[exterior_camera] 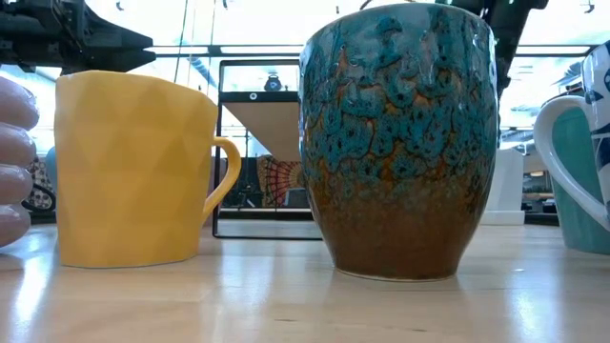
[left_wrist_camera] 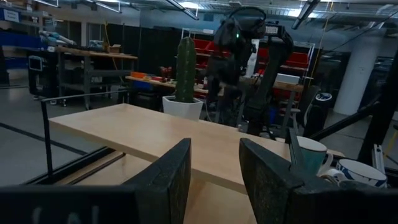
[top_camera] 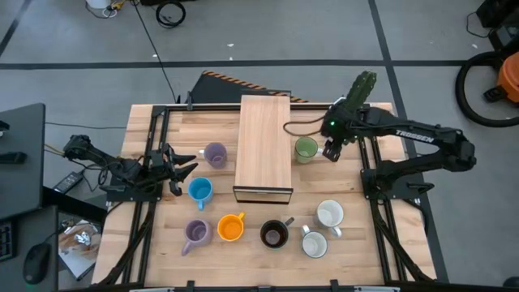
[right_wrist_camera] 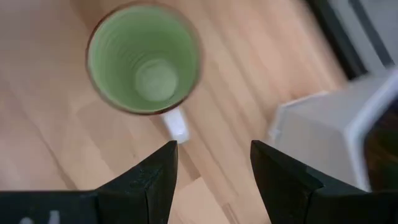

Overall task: Place coffee mugs
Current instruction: Put the green mug on the shelf

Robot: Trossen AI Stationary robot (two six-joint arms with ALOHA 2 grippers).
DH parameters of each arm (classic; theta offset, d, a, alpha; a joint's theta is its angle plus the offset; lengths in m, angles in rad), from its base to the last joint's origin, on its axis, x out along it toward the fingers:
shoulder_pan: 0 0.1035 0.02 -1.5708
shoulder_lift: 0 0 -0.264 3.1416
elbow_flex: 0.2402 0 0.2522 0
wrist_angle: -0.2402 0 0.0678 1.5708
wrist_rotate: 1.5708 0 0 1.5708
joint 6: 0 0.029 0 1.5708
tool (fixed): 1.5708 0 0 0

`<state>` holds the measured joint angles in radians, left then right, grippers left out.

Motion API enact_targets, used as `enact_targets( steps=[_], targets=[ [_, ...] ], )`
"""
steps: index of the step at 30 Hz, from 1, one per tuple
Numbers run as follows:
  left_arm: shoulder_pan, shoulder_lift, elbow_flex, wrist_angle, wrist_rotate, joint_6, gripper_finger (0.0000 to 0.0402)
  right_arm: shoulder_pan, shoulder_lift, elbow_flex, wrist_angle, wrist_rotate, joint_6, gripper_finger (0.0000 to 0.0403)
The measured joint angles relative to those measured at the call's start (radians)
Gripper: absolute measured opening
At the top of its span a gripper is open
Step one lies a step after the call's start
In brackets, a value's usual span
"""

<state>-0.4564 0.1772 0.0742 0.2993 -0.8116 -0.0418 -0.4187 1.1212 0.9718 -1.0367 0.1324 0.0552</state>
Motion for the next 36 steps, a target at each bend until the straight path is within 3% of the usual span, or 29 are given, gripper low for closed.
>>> enact_targets(
  steps=[12, 27, 36],
  targets=[
    [0.0, 0.0, 0.0, -0.001, 0.0, 0.0, 0.0142, 0.02, 0.056, -0.155, 0.216, -0.029, -0.186, 0.0208],
    [0.0, 0.0, 0.0, -0.001, 0.0, 0.0, 0.0142, 0.02, 0.055, -0.288, 0.418, -0.1, -0.19, 0.0199],
    [0.0, 0.0, 0.0, 0.0, 0.001, 0.0, 0.0142, 0.016, 0.055, -0.314, 0.457, -0.108, -0.182, 0.0165]
  ],
)
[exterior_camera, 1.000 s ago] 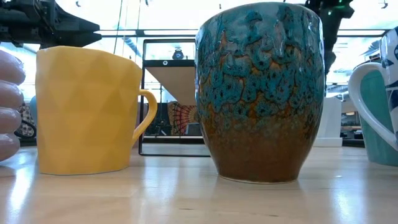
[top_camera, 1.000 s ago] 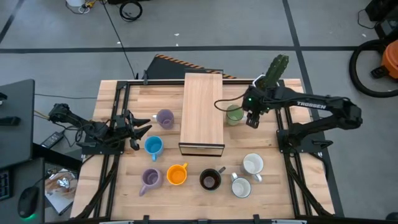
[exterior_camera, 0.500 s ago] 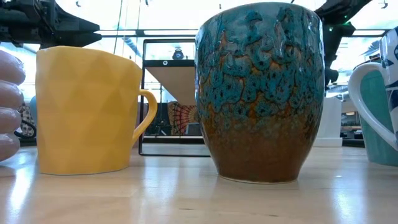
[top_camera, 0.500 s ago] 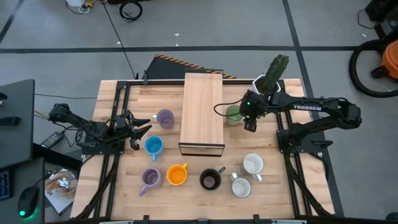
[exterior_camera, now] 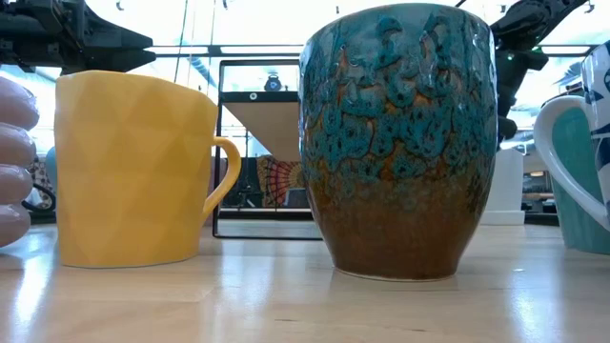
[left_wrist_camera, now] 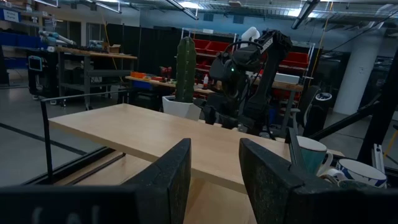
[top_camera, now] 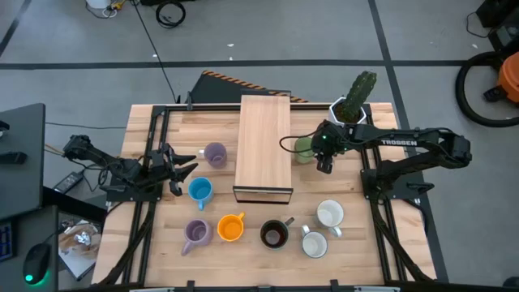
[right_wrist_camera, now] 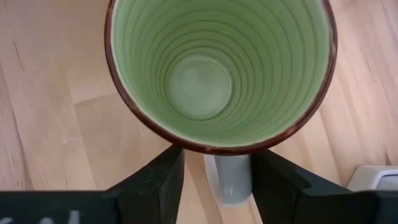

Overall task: Place coffee mugs
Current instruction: Put the green mug on the shelf

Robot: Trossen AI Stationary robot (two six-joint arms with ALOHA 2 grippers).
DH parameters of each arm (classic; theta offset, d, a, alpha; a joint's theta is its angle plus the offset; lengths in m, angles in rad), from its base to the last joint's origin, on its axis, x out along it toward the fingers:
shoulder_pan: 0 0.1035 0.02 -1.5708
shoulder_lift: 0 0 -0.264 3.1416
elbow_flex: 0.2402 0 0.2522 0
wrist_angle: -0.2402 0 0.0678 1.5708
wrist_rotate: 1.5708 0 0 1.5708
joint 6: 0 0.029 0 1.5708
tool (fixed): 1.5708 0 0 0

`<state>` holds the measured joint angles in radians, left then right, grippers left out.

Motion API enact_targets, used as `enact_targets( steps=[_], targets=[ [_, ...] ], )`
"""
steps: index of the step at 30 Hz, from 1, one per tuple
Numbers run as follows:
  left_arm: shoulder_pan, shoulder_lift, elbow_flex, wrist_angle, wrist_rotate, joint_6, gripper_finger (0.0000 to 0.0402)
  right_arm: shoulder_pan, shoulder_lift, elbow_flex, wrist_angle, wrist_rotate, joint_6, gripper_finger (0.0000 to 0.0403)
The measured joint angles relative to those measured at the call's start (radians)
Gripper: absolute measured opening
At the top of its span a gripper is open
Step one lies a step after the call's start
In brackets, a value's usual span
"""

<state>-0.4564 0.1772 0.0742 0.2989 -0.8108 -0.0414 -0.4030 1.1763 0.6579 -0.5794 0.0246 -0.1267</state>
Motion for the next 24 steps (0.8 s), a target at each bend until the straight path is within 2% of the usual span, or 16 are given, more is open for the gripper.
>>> enact_targets(
  steps=[13, 24],
  targets=[
    [0.0, 0.0, 0.0, 0.003, 0.038, 0.0, 0.0142, 0.0, 0.0, 0.0, -0.011, -0.002, 0.001, 0.0086],
    [0.0, 0.0, 0.0, 0.003, 0.038, 0.0, 0.0142, 0.0, 0.0, 0.0, -0.012, -0.003, 0.004, 0.0078]
  ],
)
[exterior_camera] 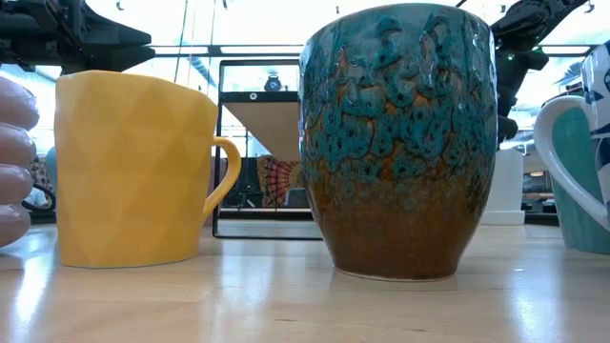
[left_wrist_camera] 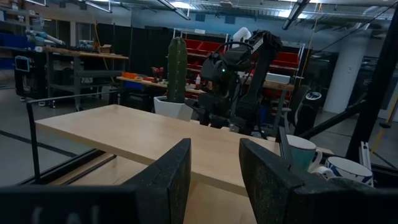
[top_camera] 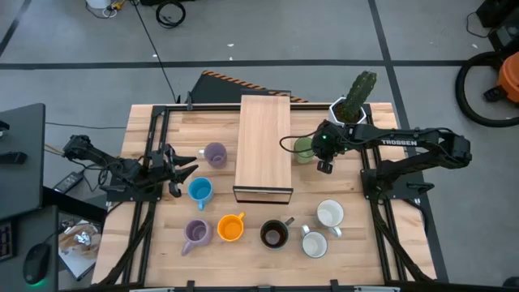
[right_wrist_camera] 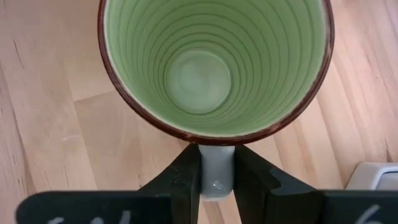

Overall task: Place coffee mugs
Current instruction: Put the green mug on the shelf

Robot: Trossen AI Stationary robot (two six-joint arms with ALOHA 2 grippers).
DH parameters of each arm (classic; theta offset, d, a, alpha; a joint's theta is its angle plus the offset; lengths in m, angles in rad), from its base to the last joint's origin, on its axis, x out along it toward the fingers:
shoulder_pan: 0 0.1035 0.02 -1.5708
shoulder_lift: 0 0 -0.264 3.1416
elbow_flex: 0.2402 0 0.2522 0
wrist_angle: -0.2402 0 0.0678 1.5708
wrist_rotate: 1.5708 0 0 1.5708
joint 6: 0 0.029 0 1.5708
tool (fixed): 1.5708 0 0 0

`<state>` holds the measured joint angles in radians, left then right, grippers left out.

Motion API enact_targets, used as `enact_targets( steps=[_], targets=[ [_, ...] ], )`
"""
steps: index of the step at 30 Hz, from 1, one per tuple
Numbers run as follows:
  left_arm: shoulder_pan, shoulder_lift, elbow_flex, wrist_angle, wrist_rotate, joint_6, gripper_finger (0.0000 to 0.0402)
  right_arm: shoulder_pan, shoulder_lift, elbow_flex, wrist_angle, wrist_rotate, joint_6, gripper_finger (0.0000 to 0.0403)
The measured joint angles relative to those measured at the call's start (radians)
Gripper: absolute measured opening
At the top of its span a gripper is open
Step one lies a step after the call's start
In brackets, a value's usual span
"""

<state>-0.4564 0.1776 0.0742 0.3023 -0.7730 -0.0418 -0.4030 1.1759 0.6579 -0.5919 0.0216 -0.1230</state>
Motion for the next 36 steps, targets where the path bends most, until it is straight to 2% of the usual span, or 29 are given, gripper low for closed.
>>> enact_targets(
  steps=[36],
  targets=[
    [0.0, 0.0, 0.0, -0.001, 0.0, -0.001, 0.0142, -0.025, 0.0, 0.0, 0.004, -0.016, 0.011, 0.0073]
  ],
)
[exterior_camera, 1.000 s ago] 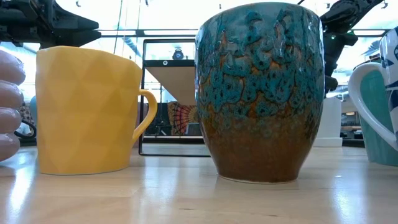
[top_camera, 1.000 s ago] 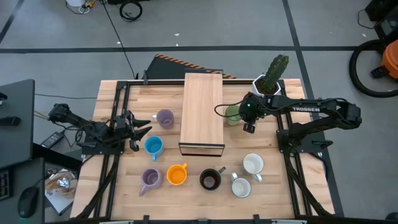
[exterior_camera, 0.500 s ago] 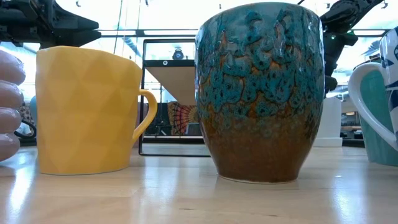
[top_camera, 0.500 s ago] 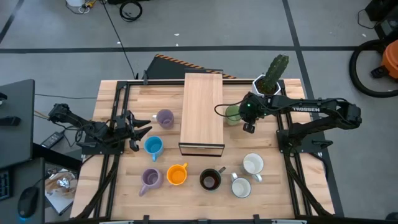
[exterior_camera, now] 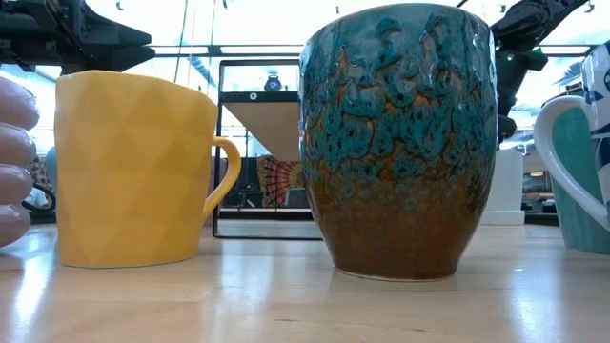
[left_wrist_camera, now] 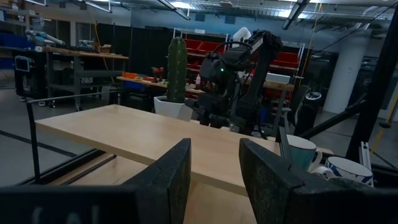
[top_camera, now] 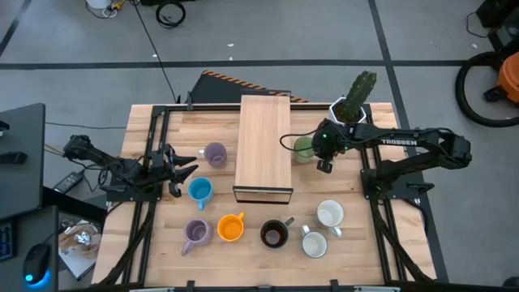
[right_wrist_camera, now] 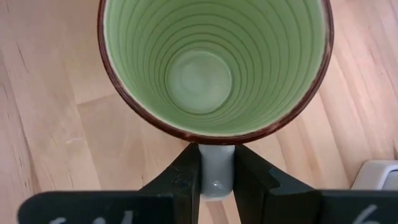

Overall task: Place coffee mugs
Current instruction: Put the green mug on the shelf

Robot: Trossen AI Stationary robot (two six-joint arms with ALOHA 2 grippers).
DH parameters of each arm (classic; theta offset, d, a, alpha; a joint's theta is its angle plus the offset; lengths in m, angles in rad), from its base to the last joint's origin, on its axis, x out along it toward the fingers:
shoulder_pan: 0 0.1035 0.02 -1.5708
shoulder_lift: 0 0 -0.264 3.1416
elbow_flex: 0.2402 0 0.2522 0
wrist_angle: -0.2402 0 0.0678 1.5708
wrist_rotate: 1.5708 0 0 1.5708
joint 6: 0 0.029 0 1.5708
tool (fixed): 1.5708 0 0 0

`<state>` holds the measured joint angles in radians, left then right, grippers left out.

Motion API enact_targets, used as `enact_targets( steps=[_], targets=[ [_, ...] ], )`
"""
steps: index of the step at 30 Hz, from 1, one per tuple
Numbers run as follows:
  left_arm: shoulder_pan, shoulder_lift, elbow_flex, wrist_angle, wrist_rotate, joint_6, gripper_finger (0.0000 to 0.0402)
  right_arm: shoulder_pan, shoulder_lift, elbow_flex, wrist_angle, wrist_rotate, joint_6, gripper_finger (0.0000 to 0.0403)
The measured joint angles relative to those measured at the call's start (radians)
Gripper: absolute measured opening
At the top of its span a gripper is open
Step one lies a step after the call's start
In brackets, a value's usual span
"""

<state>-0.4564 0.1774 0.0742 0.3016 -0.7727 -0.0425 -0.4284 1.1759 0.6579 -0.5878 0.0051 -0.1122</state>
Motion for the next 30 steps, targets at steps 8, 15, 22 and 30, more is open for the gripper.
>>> enact_targets(
  steps=[8, 15, 22, 30],
  targets=[
    [0.0, 0.0, 0.0, 0.0, 0.0, 0.0, 0.0142, -0.046, 0.0, 0.0, 0.009, -0.002, -0.024, 0.0073],
    [0.0, 0.0, 0.0, 0.0, 0.0, 0.0, 0.0142, -0.047, 0.0, 0.0, 0.026, -0.002, -0.041, 0.0073],
    [0.0, 0.0, 0.0, 0.0, 0.0, 0.0, 0.0142, -0.047, 0.0, 0.01, 0.013, 0.0, -0.048, 0.0073],
    [0.0, 0.0, 0.0, -0.002, 0.0, 0.0, 0.0142, -0.047, 0.0, 0.066, -0.021, 0.007, -0.066, 0.0073]
  ],
)
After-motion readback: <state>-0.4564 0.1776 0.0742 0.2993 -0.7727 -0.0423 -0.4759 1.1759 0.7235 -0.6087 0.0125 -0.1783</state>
